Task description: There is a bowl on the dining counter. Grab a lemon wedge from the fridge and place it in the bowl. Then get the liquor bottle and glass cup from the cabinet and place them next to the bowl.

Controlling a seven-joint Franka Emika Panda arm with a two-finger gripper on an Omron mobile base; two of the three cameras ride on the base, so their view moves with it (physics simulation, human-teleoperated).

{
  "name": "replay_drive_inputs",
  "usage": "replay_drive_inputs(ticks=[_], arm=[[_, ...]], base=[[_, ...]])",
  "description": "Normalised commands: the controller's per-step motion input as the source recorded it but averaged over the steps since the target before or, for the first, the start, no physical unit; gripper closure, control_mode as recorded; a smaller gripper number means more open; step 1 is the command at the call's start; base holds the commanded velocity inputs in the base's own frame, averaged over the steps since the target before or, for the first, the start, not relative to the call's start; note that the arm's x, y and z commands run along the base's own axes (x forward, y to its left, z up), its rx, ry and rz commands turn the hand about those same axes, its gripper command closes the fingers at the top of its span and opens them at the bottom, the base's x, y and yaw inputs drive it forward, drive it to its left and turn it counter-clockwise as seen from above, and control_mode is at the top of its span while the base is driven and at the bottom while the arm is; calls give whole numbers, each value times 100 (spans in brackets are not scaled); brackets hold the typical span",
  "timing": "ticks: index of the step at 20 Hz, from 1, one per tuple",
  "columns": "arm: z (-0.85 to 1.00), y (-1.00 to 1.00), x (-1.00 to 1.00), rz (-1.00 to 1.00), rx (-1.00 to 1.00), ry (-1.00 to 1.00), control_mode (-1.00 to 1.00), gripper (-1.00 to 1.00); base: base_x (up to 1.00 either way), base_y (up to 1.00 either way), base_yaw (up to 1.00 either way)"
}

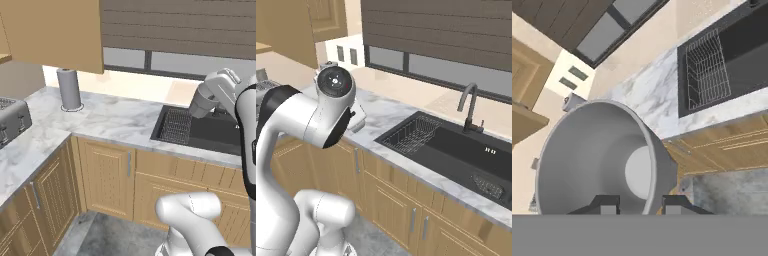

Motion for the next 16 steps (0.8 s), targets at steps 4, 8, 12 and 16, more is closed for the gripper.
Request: replay_drive_inputs(ticks=[4,8,12,16], arm=[[0,0,0,0,0,0,100,100],[0,0,0,0,0,0,100,100],[0,0,0,0,0,0,100,100],[0,0,0,0,0,0,100,100]], base=[[-14,-20,-85],[-9,-31,-83],[-4,-38,-84],[0,-40,-86]])
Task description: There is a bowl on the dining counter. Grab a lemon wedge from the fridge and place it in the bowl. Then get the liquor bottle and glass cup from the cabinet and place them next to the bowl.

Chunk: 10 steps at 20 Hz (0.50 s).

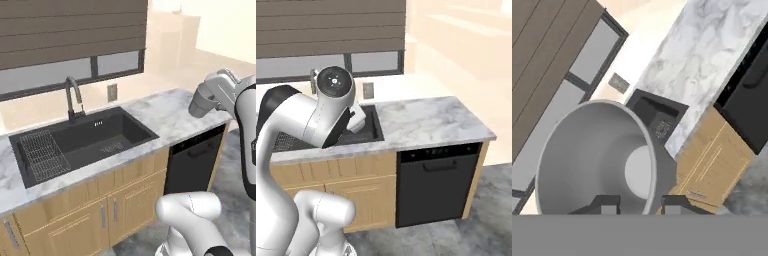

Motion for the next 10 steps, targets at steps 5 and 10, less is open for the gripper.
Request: replay_drive_inputs(ticks=[5,10], arm=[[0,0,0,0,0,0,100,100],[0,0,0,0,0,0,100,100]], base=[[0,-38,-87],[0,-39,-86]])
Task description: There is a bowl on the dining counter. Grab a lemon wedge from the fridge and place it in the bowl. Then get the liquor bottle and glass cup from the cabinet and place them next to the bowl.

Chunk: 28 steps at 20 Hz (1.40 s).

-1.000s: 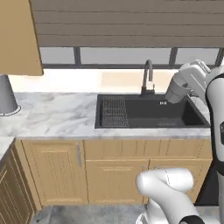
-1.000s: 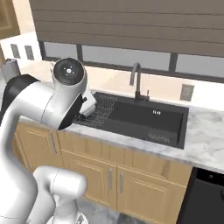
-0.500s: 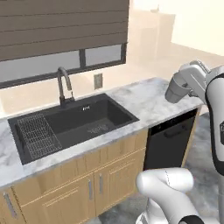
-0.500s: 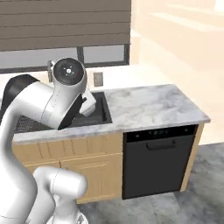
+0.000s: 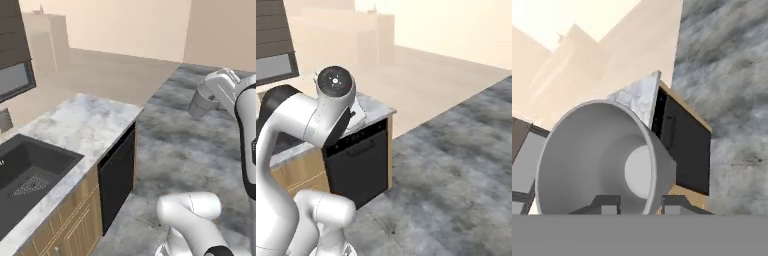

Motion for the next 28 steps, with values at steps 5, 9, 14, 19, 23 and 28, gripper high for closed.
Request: replay_drive_inputs(ticks=[5,9,14,19,23,28], arm=[[0,0,0,0,0,0,100,100],[0,0,0,0,0,0,100,100],[0,0,0,0,0,0,100,100],[0,0,0,0,0,0,100,100],[0,0,0,0,0,0,100,100],[0,0,0,0,0,0,100,100]], base=[[0,-41,-84],[19,-20,-74],[91,7,-45],[100,12,-10],[100,2,-8],[100,0,-7]])
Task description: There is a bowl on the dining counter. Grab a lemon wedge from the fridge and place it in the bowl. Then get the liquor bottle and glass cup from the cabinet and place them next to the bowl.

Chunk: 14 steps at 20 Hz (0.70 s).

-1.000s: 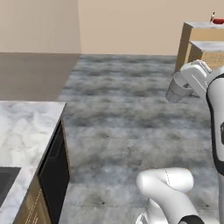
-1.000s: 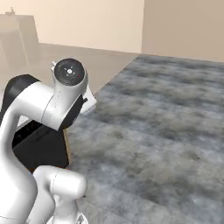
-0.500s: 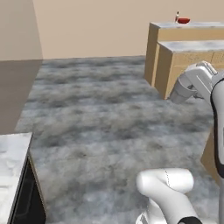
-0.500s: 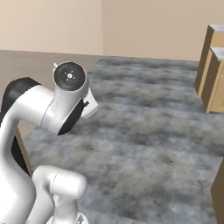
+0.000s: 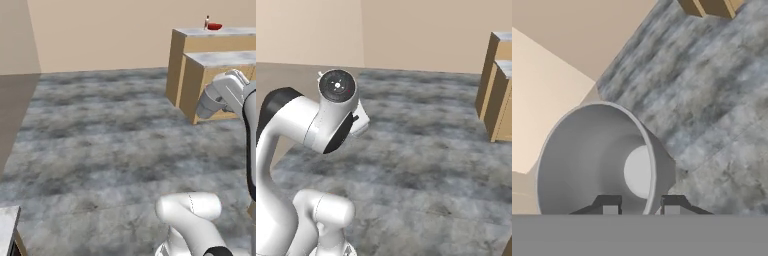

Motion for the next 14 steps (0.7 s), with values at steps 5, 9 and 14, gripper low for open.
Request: replay_drive_inputs(ticks=[5,9,14], arm=[[0,0,0,0,0,0,100,100],[0,0,0,0,0,0,100,100],[0,0,0,0,0,0,100,100]], base=[[100,0,-6],[100,0,-6],[100,0,-7]])
